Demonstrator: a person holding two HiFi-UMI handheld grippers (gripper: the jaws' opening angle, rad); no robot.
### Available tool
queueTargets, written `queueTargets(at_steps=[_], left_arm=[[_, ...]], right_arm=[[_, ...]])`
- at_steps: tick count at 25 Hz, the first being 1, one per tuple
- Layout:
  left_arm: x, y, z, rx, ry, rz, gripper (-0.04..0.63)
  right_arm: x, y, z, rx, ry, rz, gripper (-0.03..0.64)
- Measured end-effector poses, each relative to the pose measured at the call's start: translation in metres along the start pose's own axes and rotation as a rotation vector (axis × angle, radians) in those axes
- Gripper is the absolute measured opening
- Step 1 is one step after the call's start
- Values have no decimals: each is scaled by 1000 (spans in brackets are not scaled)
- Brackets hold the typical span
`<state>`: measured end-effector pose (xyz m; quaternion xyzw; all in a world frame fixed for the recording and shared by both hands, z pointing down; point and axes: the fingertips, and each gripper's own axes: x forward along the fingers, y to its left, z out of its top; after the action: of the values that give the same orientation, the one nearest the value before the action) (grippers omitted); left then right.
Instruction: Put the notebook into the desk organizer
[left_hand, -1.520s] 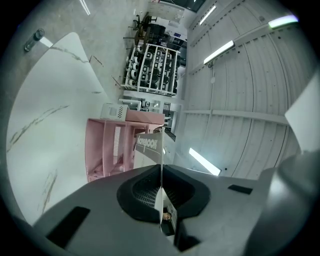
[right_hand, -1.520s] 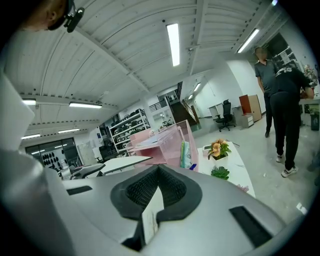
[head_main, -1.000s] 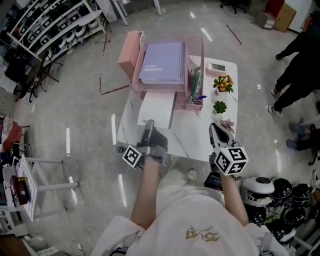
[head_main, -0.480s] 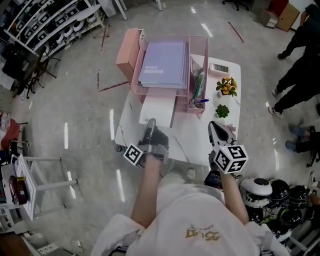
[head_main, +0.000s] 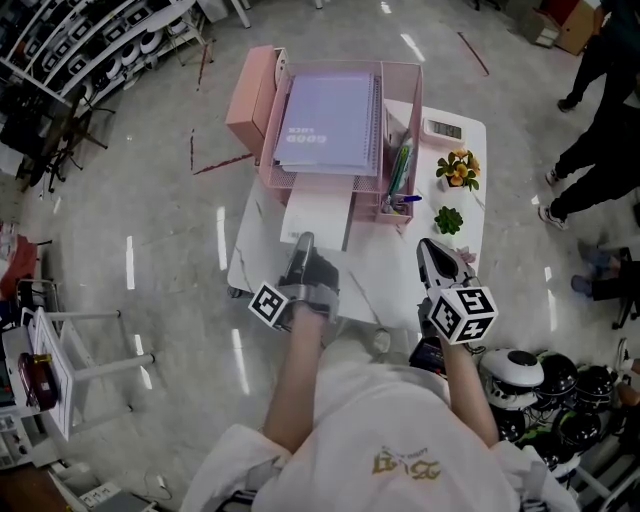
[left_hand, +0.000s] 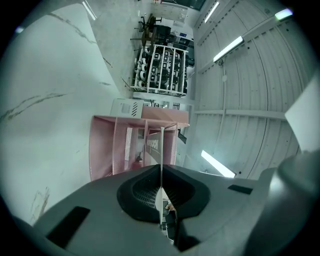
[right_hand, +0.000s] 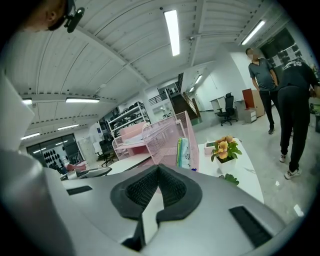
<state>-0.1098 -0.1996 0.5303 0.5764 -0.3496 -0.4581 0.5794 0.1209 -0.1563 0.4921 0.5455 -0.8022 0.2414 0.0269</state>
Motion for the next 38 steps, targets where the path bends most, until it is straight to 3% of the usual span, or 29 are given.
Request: queueTargets(at_steps=[38], left_arm=[[44, 29, 17, 32, -25, 97, 26]], right_arm=[[44, -15, -8, 35, 54, -19, 8]])
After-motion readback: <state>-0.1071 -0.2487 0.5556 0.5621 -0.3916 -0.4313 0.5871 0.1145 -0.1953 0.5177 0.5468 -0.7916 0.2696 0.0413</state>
